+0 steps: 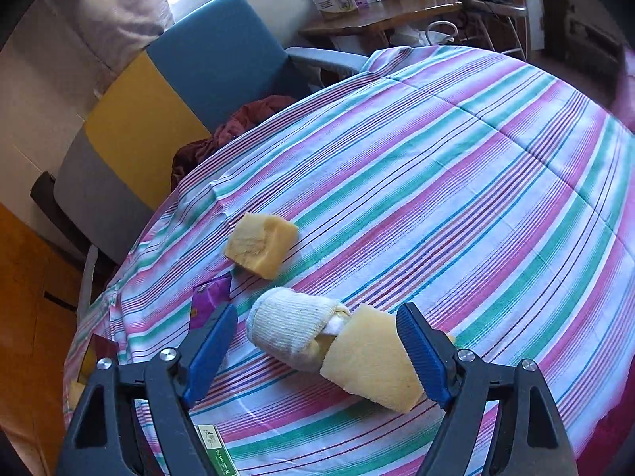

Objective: Organize objects
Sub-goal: 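Move both tools back over the snack pile, then grasp the white plastic-wrapped bundle with the left gripper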

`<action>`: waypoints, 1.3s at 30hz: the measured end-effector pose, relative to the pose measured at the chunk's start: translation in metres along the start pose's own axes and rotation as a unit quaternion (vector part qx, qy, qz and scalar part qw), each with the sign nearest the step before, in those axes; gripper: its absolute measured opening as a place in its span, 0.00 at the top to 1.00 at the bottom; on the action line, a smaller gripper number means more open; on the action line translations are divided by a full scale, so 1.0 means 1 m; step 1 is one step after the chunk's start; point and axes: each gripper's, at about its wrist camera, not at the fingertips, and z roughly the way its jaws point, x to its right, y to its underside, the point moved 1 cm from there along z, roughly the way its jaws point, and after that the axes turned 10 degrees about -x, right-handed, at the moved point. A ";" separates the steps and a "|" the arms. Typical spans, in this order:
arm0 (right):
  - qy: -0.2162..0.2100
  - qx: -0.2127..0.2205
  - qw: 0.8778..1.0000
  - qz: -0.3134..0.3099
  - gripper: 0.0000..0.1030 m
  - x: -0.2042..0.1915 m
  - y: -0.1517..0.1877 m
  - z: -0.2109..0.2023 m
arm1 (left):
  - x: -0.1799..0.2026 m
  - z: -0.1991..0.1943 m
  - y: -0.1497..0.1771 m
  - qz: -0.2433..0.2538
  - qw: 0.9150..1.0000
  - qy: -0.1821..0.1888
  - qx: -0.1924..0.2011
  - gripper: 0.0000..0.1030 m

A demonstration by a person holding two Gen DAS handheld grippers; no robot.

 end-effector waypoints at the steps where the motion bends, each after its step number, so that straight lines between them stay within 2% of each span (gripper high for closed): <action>1: -0.002 0.000 1.000 0.002 0.19 0.000 0.000 0.000 | 0.004 0.005 -0.005 0.002 1.000 0.005 -0.004 0.44; 5: -0.011 0.003 1.000 0.011 0.19 0.003 -0.002 -0.002 | 0.018 0.025 -0.026 0.008 1.000 0.013 -0.018 0.44; 7: -0.017 0.004 1.000 0.021 0.18 0.007 -0.003 -0.003 | 0.026 0.037 -0.038 0.012 0.999 0.025 -0.031 0.41; 9: -0.024 0.002 0.999 0.030 0.18 0.010 -0.004 -0.003 | 0.036 0.050 -0.051 0.026 0.998 0.029 -0.040 0.34; 16: -0.040 -0.011 0.998 0.043 0.18 0.014 -0.005 0.001 | 0.070 0.090 -0.082 0.105 0.992 0.014 -0.064 0.23; 23: -0.052 -0.017 0.997 0.045 0.18 0.015 -0.007 0.004 | 0.085 0.137 -0.103 0.126 0.987 0.003 -0.097 0.21; 25: -0.056 -0.017 0.997 0.050 0.18 0.017 -0.008 0.004 | 0.084 0.150 -0.106 0.120 0.987 0.002 -0.104 0.24; 27: -0.057 -0.014 0.997 0.055 0.18 0.020 -0.009 0.003 | 0.081 0.161 -0.107 0.110 0.987 0.016 -0.114 0.52; 30: -0.056 -0.011 0.996 0.063 0.18 0.024 -0.011 0.004 | 0.072 0.162 -0.103 0.089 0.990 0.035 -0.109 0.55; 32: -0.055 -0.010 0.996 0.068 0.18 0.026 -0.012 0.004 | 0.066 0.155 -0.098 0.079 0.991 0.034 -0.099 0.56; 39: -0.038 -0.016 0.997 0.065 0.18 0.026 -0.014 0.009 | 0.052 0.114 -0.082 0.061 0.995 0.048 -0.060 0.56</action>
